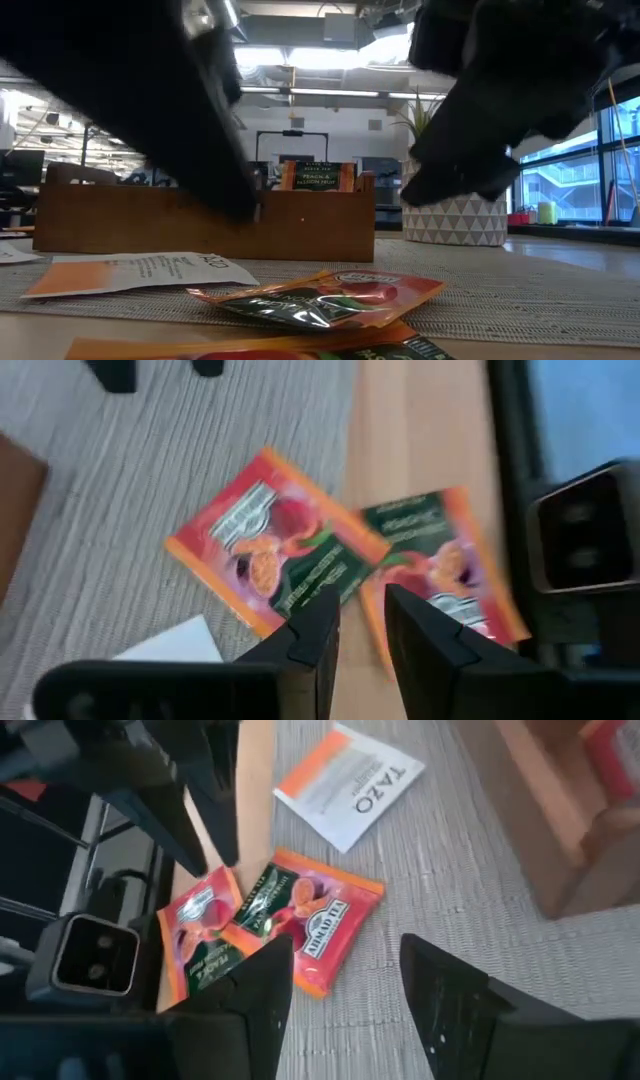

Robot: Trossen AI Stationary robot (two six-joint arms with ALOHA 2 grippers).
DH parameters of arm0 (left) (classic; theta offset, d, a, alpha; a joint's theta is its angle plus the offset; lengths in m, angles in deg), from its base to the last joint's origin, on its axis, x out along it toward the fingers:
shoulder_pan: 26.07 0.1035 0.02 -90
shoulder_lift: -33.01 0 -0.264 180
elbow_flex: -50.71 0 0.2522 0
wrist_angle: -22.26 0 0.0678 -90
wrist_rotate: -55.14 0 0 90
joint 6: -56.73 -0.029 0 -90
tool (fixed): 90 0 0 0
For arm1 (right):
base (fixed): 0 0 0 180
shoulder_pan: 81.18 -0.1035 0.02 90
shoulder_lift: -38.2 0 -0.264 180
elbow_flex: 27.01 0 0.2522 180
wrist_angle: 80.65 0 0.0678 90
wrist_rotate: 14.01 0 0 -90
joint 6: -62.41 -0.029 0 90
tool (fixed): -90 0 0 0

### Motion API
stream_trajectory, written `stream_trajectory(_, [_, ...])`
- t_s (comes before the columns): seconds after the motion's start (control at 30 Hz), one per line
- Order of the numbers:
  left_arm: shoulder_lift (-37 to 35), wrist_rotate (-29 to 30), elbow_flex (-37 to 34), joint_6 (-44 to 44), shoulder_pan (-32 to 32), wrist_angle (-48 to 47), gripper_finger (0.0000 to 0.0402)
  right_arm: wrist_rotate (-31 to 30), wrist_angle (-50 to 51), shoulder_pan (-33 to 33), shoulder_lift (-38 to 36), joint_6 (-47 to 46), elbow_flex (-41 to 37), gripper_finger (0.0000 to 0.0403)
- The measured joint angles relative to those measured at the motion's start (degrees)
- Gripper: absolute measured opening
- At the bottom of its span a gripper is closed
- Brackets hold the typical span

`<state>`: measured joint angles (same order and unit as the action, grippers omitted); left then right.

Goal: Pick & Place Tea
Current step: Put the orange tea bag into the right section of the wooden organizer

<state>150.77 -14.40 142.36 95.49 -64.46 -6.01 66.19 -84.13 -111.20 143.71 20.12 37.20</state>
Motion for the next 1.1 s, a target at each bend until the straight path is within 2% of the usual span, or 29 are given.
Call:
stream_trajectory(0.23, [3.68,-1.12,0.00,2.10,0.64,1.52,0.0079,6.65,0.06,1.37,5.61,-6.56,4.06,0.0186])
stream_trajectory(0.53, [4.17,-0.99,0.15,2.60,0.64,1.69,0.0077,7.77,0.39,2.18,8.13,-10.30,5.86,0.0186])
stream_trajectory(0.7, [4.24,-0.36,0.13,2.07,0.62,1.73,0.0080,10.85,-0.08,2.18,8.13,-11.51,5.86,0.0182])
stream_trajectory(0.9, [4.30,0.61,0.09,2.03,0.57,1.73,0.0079,12.52,-0.04,2.18,8.13,-10.69,5.86,0.0144])
stream_trajectory(1.1, [4.35,0.86,0.07,2.03,0.57,1.66,0.0078,12.52,-0.06,2.29,8.13,-9.72,5.86,0.0083])
